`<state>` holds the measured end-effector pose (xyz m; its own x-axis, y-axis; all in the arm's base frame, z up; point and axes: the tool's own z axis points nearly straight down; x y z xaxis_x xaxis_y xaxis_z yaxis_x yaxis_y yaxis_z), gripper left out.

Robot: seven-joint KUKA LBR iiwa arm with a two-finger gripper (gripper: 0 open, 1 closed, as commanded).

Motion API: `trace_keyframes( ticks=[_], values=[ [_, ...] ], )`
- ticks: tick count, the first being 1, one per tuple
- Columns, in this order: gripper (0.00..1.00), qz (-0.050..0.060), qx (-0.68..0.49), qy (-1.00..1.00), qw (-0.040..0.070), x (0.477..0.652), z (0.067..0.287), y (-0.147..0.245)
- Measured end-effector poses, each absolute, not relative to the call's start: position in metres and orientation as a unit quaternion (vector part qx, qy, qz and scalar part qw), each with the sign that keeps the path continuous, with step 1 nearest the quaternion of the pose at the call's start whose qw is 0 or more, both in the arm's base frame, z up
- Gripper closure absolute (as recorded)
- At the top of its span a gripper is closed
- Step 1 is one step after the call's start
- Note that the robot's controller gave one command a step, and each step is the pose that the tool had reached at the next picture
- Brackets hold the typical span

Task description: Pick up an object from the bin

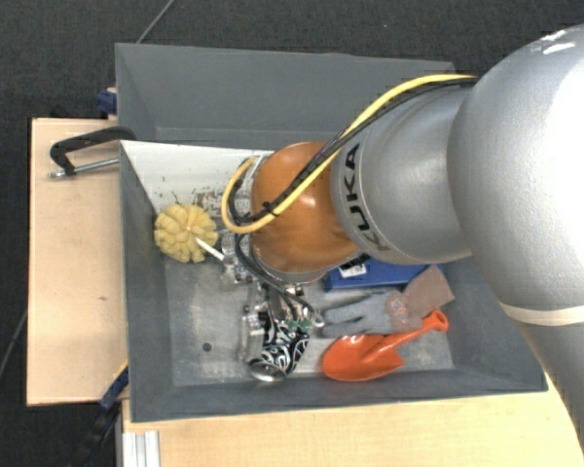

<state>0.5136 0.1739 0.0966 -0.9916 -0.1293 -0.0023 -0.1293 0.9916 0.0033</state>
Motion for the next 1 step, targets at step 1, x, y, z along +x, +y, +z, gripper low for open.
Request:
trace_keyframes(
  ticks=[1],
  values=[
    [0.0, 0.003, -0.226, 0.974, 0.006, 0.5355, 0.1031, 0.1419]
  ],
)
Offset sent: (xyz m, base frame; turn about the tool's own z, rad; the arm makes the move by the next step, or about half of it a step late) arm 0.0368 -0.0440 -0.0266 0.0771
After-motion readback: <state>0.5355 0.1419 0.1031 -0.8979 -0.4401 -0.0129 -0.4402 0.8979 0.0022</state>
